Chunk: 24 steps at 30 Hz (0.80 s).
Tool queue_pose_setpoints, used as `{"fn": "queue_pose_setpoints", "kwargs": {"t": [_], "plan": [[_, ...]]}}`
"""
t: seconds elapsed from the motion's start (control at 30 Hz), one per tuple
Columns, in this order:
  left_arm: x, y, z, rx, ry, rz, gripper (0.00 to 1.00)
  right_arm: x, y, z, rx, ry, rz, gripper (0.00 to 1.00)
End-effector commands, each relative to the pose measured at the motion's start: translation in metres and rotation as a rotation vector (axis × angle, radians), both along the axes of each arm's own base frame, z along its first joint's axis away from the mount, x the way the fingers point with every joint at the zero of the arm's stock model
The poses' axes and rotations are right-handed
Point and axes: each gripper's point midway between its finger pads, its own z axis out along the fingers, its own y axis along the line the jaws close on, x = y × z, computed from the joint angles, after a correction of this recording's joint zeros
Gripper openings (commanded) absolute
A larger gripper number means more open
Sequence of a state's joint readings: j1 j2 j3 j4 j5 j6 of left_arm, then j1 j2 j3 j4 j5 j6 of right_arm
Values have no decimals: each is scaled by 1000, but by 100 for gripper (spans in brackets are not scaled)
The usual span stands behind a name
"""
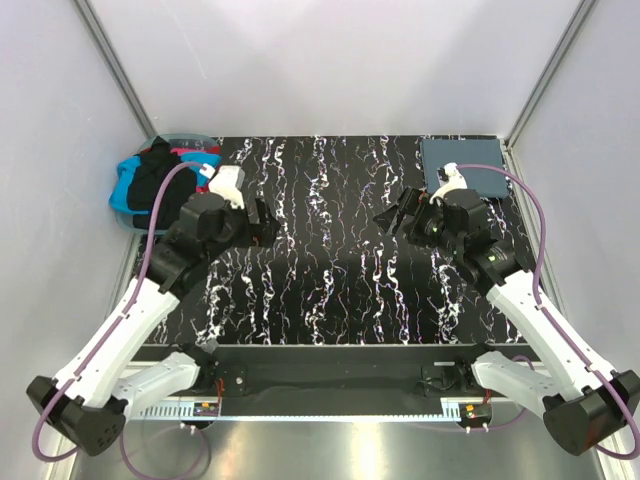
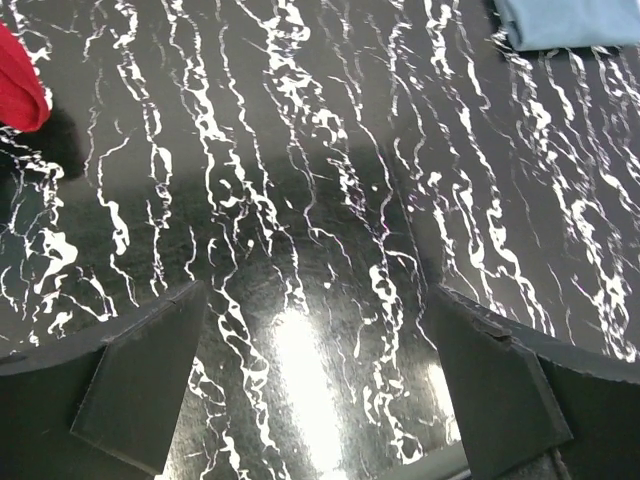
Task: Fold and stack the t-shirts
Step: Grab the tshirt from the pile
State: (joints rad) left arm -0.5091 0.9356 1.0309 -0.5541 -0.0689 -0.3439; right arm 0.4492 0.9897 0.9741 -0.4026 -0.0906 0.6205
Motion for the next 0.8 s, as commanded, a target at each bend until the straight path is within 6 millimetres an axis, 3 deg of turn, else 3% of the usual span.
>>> {"fn": "queue_pose_setpoints", "kwargs": {"t": [0.0, 0.1, 0.23, 0.3, 0.33, 0.37, 0.4, 0.53, 0.63, 0.73, 0.77], "plan": [[22, 5, 31, -27, -89, 87, 99, 0, -1, 22, 3, -80, 15, 100], [35, 11, 29, 6, -114, 139, 99, -2, -1, 24, 3, -92, 20, 100], [74, 31, 28, 141, -175, 254, 99, -3, -6, 27, -1, -132, 6, 100], [91, 54, 28, 201, -139, 339, 98, -3, -5, 29, 14, -156, 7, 100], [107, 76, 14, 222, -81, 402, 96, -5, -4, 33, 25, -171, 15, 100], [113, 83, 11, 204, -54, 416, 92, -4, -4, 38, 39, -191, 16, 100], [121, 94, 21, 191, -60, 452, 91, -5, -3, 36, 45, -194, 21, 100], [143, 170, 13, 240, -21, 684, 91, -10, 0, 42, 85, -222, 35, 100], [153, 220, -16, 267, 63, 836, 85, -13, 4, 44, 111, -241, 59, 100], [168, 249, -47, 226, 146, 874, 82, -13, 2, 42, 105, -251, 57, 100], [174, 250, -53, 202, 162, 853, 80, -13, 3, 42, 101, -255, 59, 100]]}}
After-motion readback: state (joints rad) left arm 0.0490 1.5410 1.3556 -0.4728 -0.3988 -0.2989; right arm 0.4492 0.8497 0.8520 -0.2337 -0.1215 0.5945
